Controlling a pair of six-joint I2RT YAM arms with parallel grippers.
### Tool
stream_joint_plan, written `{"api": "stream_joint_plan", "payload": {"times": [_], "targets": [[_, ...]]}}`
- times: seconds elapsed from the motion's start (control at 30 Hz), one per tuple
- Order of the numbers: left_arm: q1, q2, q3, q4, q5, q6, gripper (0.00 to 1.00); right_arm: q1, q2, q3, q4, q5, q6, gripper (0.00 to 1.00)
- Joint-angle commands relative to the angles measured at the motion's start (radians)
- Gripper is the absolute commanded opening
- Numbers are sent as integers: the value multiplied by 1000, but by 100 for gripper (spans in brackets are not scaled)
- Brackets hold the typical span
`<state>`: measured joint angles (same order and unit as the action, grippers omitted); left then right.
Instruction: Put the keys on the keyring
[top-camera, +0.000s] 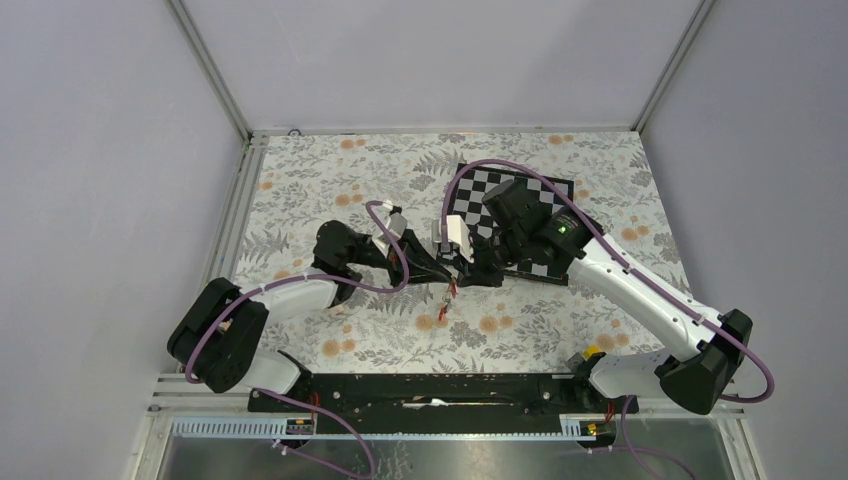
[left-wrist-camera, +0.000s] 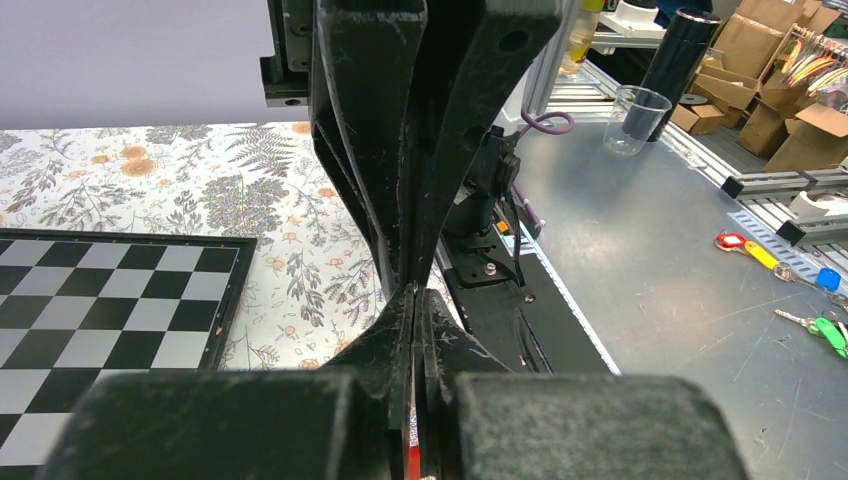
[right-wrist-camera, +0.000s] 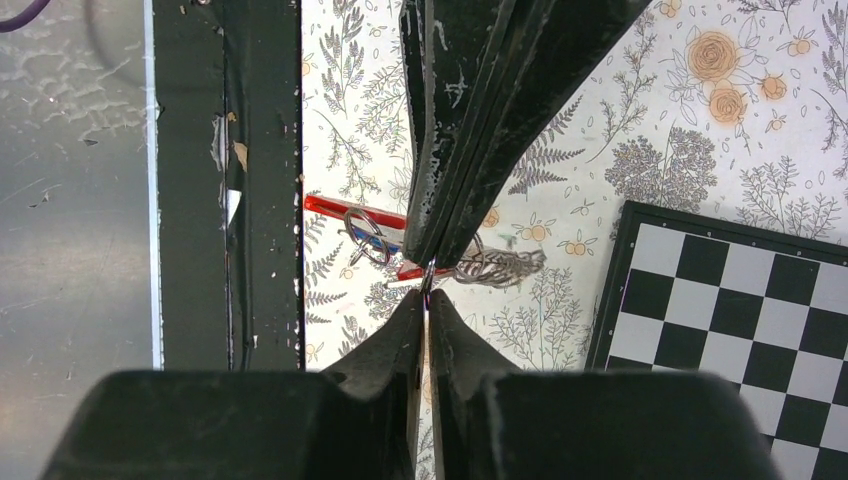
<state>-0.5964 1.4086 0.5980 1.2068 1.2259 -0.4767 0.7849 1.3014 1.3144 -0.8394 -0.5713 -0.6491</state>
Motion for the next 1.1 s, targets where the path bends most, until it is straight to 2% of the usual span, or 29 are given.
{"api": "stream_joint_plan", "payload": {"times": [0.0, 0.2, 0.67, 0.83, 1.07], "targets": [[0, -27, 13, 84, 14, -3, 0, -5, -9, -17, 27, -40, -12, 9], [0, -27, 7, 125, 12, -26, 0, -5, -14, -36, 42, -39, -8, 0], [0, -28, -2, 169, 14, -59, 0, -5, 1, -53, 67, -52, 16, 0], [0, -30, -7, 169, 16, -55, 0, -6, -1, -63, 78, -44, 23, 3], [0, -25, -7, 199, 15, -77, 0, -7, -2, -65, 87, -56, 29, 0]]}}
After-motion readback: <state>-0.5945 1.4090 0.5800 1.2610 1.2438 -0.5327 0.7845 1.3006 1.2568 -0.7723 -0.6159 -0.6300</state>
